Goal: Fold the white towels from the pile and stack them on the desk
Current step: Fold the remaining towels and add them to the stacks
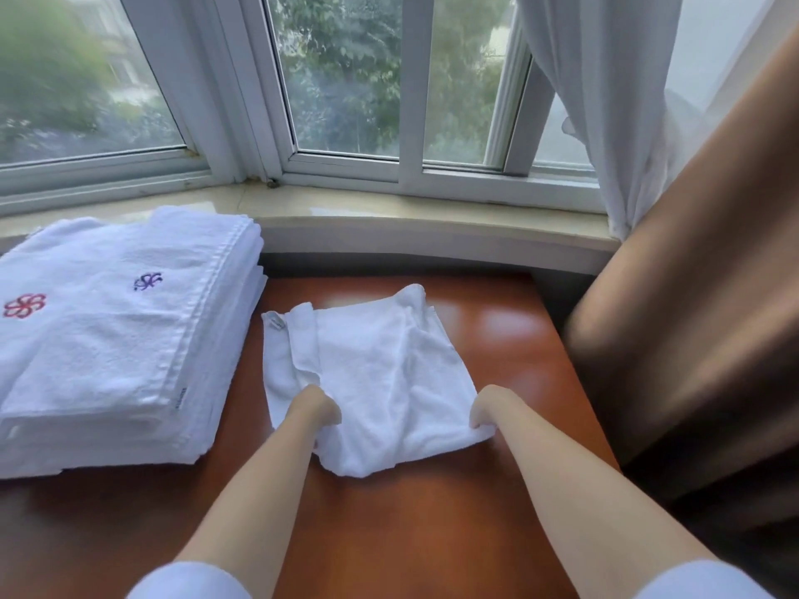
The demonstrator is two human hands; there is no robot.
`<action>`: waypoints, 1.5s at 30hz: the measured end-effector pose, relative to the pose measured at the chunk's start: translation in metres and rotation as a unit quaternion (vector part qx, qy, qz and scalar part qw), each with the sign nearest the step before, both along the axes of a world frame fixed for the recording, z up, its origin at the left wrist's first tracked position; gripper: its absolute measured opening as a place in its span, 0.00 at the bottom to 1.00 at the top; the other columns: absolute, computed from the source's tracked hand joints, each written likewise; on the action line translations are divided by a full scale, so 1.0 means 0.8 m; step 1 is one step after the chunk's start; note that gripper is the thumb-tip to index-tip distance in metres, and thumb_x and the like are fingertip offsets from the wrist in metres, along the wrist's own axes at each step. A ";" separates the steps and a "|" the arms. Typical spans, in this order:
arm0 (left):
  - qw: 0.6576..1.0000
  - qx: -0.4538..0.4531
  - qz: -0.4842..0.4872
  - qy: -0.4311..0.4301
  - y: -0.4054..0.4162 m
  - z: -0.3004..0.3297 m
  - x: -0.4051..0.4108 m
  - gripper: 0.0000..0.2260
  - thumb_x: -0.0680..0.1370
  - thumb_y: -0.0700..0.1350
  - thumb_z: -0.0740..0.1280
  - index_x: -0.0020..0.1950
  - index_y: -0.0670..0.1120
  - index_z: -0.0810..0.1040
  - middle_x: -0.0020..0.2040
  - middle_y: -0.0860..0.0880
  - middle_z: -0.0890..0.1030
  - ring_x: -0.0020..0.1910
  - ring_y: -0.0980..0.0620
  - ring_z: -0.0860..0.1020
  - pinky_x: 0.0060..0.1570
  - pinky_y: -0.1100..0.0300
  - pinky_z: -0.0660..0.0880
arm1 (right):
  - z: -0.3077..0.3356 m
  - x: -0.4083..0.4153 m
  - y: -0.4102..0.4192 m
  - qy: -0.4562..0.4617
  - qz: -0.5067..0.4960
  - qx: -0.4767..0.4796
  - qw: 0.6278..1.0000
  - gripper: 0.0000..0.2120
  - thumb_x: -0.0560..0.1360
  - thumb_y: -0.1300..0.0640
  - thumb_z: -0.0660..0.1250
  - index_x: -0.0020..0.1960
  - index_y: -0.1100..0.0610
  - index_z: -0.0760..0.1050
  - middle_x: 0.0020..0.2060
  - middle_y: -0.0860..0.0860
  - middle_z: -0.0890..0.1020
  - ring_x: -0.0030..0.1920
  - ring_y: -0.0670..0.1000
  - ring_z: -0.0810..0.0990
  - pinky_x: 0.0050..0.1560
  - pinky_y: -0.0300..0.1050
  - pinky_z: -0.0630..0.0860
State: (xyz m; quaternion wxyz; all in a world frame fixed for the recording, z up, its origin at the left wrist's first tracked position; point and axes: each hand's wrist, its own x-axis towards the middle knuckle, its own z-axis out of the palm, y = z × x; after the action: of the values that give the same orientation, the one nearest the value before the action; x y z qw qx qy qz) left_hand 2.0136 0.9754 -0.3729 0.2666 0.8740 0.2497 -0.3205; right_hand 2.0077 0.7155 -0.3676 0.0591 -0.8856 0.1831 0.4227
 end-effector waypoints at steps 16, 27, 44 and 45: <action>0.833 -0.077 0.101 -0.538 0.046 0.211 0.097 0.07 0.79 0.44 0.65 0.52 0.44 0.80 0.50 0.43 0.82 0.48 0.41 0.81 0.52 0.50 0.77 | 0.204 0.082 0.008 -0.514 -0.420 0.454 0.594 0.09 0.74 0.63 0.61 0.36 0.55 0.66 0.30 0.54 0.75 0.16 0.45 0.71 0.23 0.36 0.67; 0.759 -0.034 0.203 -0.618 0.067 0.296 0.079 0.14 0.71 0.35 0.63 0.55 0.42 0.79 0.57 0.40 0.78 0.54 0.41 0.77 0.54 0.57 0.72 | 0.292 0.066 -0.006 -0.699 -0.481 0.340 0.406 0.13 0.77 0.62 0.57 0.59 0.57 0.73 0.54 0.55 0.81 0.54 0.57 0.79 0.53 0.43 0.72; 0.992 0.074 -0.070 -0.075 0.063 0.332 0.054 0.14 0.76 0.37 0.48 0.31 0.46 0.61 0.29 0.47 0.56 0.24 0.53 0.53 0.26 0.62 0.49 | 0.240 0.052 -0.026 -0.701 -0.557 0.077 0.439 0.08 0.73 0.56 0.57 0.45 0.54 0.75 0.41 0.55 0.83 0.44 0.60 0.79 0.39 0.44 0.57; 0.992 0.078 -0.072 -0.064 0.064 0.335 0.062 0.14 0.76 0.37 0.47 0.30 0.45 0.59 0.28 0.48 0.56 0.24 0.53 0.52 0.26 0.61 0.48 | 0.240 0.058 -0.026 -0.703 -0.557 0.073 0.436 0.08 0.73 0.57 0.57 0.46 0.54 0.75 0.41 0.56 0.83 0.44 0.60 0.79 0.40 0.44 0.57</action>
State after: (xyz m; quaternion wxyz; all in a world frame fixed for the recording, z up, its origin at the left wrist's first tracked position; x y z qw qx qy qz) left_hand 2.0630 1.0266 -0.1045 0.1893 0.9266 0.1924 -0.2617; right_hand 2.0541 0.6943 -0.1754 0.4545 -0.5772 0.5005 -0.4580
